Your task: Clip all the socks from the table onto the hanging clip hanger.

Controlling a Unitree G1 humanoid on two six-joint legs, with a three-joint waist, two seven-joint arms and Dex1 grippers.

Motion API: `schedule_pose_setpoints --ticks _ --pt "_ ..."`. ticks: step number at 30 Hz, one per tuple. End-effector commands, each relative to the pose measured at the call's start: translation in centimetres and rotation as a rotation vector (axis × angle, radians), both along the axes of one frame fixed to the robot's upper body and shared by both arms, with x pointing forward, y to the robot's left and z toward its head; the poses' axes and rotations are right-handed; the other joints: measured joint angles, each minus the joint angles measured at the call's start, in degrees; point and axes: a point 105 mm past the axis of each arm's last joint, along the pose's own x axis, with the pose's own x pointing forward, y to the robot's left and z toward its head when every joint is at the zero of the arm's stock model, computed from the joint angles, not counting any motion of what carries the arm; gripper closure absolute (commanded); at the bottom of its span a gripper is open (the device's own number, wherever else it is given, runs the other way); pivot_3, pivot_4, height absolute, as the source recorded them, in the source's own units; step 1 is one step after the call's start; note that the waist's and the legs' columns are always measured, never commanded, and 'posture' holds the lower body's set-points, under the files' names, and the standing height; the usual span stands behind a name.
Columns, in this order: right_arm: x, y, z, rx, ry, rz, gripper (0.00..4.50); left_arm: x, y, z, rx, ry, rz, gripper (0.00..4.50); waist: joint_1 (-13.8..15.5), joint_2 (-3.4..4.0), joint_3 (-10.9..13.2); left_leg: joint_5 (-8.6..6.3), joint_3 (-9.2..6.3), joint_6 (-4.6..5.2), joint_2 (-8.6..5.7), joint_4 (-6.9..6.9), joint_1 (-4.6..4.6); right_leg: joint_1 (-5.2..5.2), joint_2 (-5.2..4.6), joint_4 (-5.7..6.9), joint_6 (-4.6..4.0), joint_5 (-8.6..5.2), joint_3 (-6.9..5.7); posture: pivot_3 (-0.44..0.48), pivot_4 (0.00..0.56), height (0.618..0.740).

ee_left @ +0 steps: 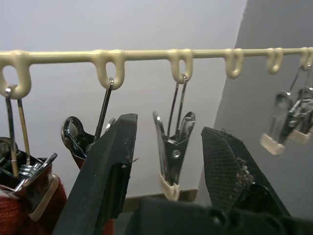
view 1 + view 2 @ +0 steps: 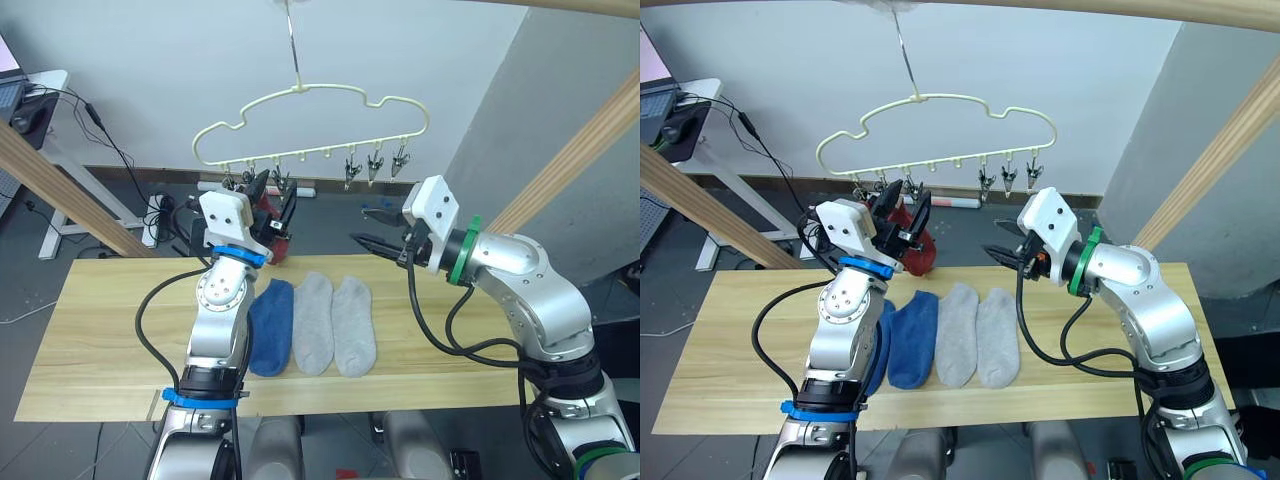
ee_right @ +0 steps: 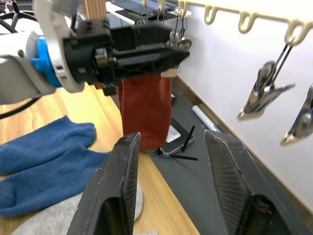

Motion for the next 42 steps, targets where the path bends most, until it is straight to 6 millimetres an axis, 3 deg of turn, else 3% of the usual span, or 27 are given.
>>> schedule_pose_setpoints --ticks 1,4,7,11,14,17,22,27,29,40,42 --pt "-0.3 -0.1 1.4 0.033 -0.057 0.004 2.34 -0.1 -0.1 1.8 -0.035 -0.066 -0.012 2.13 -0.01 0.0 0.0 0.0 0.0 0.0 0.0 0.0 0.0 0.0 0.0 0.0 0.0 0.0 0.0 -0.101 0.275 0.721" --pt "-0.5 0.2 1.4 0.04 -0.056 0.008 2.34 0.0 -0.2 2.0 -0.05 -0.07 -0.021 2.13 -0.01 0.0 0.0 0.0 0.01 0.0 0.0 0.0 -0.01 0.0 0.0 0.0 0.0 0.0 0.01 -0.104 0.272 0.721" --pt "-0.7 0.3 1.3 0.042 -0.05 0.013 2.3 0.1 -0.3 2.0 -0.049 -0.068 -0.025 2.7 -0.01 0.0 0.0 0.0 0.0 0.0 0.0 -0.01 0.0 0.0 0.0 0.0 0.0 0.0 0.0 -0.104 0.272 0.721" --pt "-1.0 0.5 1.0 0.046 -0.039 0.021 2.3 0.2 -0.1 1.8 -0.047 -0.06 -0.02 3.93 -0.03 0.0 0.0 0.0 0.0 0.0 0.0 -0.01 0.0 0.0 0.0 0.0 0.0 0.0 0.0 -0.108 0.274 0.721" --pt "-1.2 0.8 0.6 0.049 -0.024 0.025 2.3 0.2 0.1 2.0 -0.044 -0.063 -0.013 4.42 -0.03 0.0 0.0 0.0 0.0 0.0 0.0 0.0 0.01 0.0 0.0 0.01 0.0 0.0 0.0 -0.108 0.274 0.721" --pt "-1.1 1.0 -0.7 0.038 0.009 0.001 1.73 0.3 0.5 2.4 -0.035 -0.071 -0.007 4.43 -0.03 -0.01 -0.01 0.0 -0.02 0.0 0.0 0.0 0.01 0.01 0.0 0.02 0.0 0.0 -0.01 -0.097 0.283 0.721" --pt "-1.1 1.3 -6.3 -0.075 0.081 -0.09 0.03 0.3 1.2 3.0 -0.018 -0.073 -0.006 4.43 -0.02 -0.01 -0.01 0.0 -0.02 -0.01 0.0 -0.01 0.01 0.0 0.0 0.02 0.0 0.0 0.0 -0.09 0.291 0.721" --pt "0.2 0.9 -12.8 -0.123 0.2 -0.263 0.0 0.1 1.5 3.2 0.01 -0.066 -0.017 4.43 -0.06 -0.01 0.0 0.01 0.01 -0.01 0.01 -0.01 0.08 0.03 0.01 0.03 0.02 -0.01 0.03 -0.067 0.311 0.721" --pt "0.6 0.9 -14.3 -0.123 0.229 -0.304 0.0 0.1 1.5 3.2 0.013 -0.058 -0.025 4.43 -0.04 -0.01 0.0 0.03 0.0 -0.03 0.02 -0.01 0.09 0.03 0.02 0.04 0.04 -0.02 0.03 -0.06 0.314 0.721" --pt "2.4 2.3 -18.8 -0.123 0.321 -0.407 0.0 0.1 1.6 2.8 0.026 -0.03 -0.032 4.43 -0.01 -0.01 0.0 0.04 0.02 -0.06 0.04 -0.03 0.09 0.02 0.05 0.01 0.05 -0.02 0.07 -0.058 0.316 0.721" --pt "2.4 1.9 -20.0 -0.169 0.328 -0.428 0.38 0.0 1.6 2.7 0.027 -0.023 -0.031 4.43 -0.01 -0.01 0.0 0.04 0.03 -0.06 0.03 -0.03 0.1 0.03 0.05 0.01 0.05 -0.02 0.07 -0.051 0.318 0.721"
